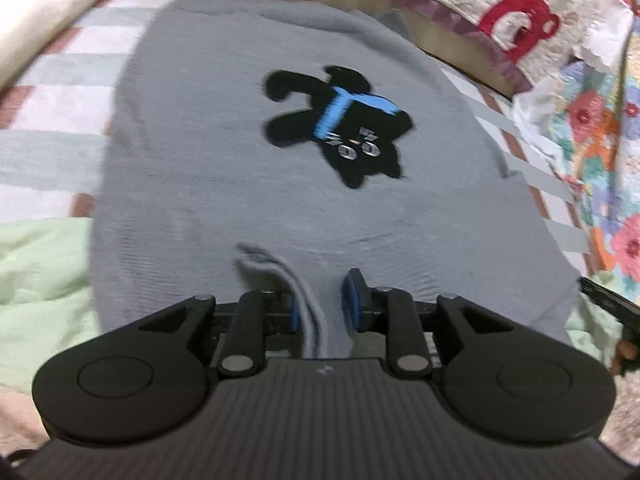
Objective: Fold clothes
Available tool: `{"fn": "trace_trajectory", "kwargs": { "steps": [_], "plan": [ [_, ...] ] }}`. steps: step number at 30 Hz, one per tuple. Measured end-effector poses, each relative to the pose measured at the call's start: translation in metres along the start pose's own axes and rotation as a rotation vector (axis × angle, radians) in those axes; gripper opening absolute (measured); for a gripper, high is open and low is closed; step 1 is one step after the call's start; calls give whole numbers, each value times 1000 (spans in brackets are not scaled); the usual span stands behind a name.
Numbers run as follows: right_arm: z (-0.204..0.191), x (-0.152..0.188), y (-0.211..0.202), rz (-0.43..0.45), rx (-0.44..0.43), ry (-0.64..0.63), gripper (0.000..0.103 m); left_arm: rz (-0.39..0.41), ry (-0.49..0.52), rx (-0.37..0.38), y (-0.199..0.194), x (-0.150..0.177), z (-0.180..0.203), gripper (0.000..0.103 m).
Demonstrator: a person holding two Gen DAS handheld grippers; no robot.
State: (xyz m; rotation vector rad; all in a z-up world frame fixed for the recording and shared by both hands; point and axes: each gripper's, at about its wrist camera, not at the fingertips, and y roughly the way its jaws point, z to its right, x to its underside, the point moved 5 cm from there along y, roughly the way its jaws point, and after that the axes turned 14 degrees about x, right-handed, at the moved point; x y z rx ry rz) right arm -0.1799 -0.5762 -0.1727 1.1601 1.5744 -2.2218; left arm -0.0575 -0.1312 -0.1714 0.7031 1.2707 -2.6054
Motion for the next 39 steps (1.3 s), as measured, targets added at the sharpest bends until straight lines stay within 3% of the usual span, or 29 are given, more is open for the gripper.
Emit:
{"fn": "trace_trajectory", "kwargs": {
  "steps": [5, 10, 17, 19, 21, 24, 25, 26, 27, 28, 32, 34, 39],
  "plan": [
    [13, -5, -25, 14, -60, 97, 45, 30, -23, -84, -21, -2, -25, 27],
    [-9, -33, -29, 28, -166, 107, 46, 55, -50, -118, -42, -10, -47, 34],
    [-97, -135, -49, 216, -364, -147, 53, 129, 12, -52, -66, -57, -68, 52],
    [-128, -169, -40, 194, -454, -217, 53, 153, 27, -34, -63, -78, -84, 56],
    [-158, -197, -22, 100, -536, -247, 53, 172, 38, -38, -59, -99, -98, 58],
    [-193, -236, 8, 52, -494, -241, 53, 207, 75, -44, -51, -135, -122, 60],
    [-204, -247, 16, 55, -475, -250, 49, 212, 69, -46, -47, -145, -131, 60],
    [-214, -259, 24, 52, -460, -262, 24, 216, 59, -48, -42, -155, -140, 61],
    [-224, -270, 32, 49, -445, -274, 8, 211, 46, -53, -36, -164, -150, 61],
    [-232, -278, 39, 45, -430, -276, 2, 204, 33, -59, -29, -173, -160, 61],
    [-258, -295, 70, 21, -370, -289, 2, 176, 51, -90, 3, -206, -186, 61],
    [-267, -296, 89, 2, -348, -284, 8, 173, 52, -77, 21, -219, -195, 61],
    [-287, -289, 134, -57, -305, -254, 11, 164, 25, -24, 55, -250, -215, 61]
  ]
}}
